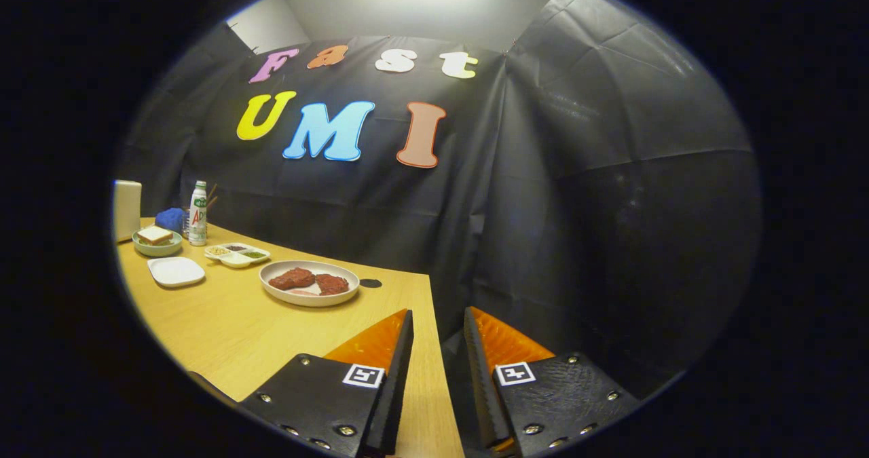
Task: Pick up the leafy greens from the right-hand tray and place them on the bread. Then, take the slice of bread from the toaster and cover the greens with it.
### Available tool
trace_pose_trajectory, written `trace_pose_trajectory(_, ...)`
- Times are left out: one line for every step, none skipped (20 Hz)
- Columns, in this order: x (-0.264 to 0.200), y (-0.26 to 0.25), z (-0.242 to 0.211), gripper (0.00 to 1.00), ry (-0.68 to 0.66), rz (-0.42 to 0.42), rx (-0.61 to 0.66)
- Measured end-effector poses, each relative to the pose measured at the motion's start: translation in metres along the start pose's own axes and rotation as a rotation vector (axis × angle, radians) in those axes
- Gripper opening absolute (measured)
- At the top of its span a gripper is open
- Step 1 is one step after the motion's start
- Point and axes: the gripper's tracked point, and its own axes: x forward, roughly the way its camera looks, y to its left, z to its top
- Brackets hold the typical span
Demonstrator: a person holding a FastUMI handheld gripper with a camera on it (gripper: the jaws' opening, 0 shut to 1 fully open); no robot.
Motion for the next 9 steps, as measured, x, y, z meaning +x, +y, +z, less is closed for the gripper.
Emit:
trace_pose_trajectory(0.001, 0.006, -0.010, 0.45, 0.045, 0.040, 0.029)
trace_pose_trajectory(-0.007, 0.013, -0.019, 0.45, 0.096, 0.085, 0.053)
trace_pose_trajectory(-0.013, 0.013, -0.019, 0.47, 0.104, 0.107, 0.093)
trace_pose_trajectory(-0.018, 0.009, -0.025, 0.47, 0.123, 0.104, 0.127)
trace_pose_trajectory(-0.028, 0.002, -0.029, 0.47, 0.135, 0.101, 0.157)
trace_pose_trajectory(-0.040, -0.002, -0.026, 0.47, 0.136, 0.102, 0.183)
trace_pose_trajectory(-0.046, -0.003, -0.015, 0.47, 0.061, 0.094, 0.191)
trace_pose_trajectory(-0.053, -0.003, -0.004, 0.48, 0.021, 0.093, 0.172)
trace_pose_trajectory(-0.064, -0.002, -0.008, 0.50, 0.015, 0.097, 0.167)
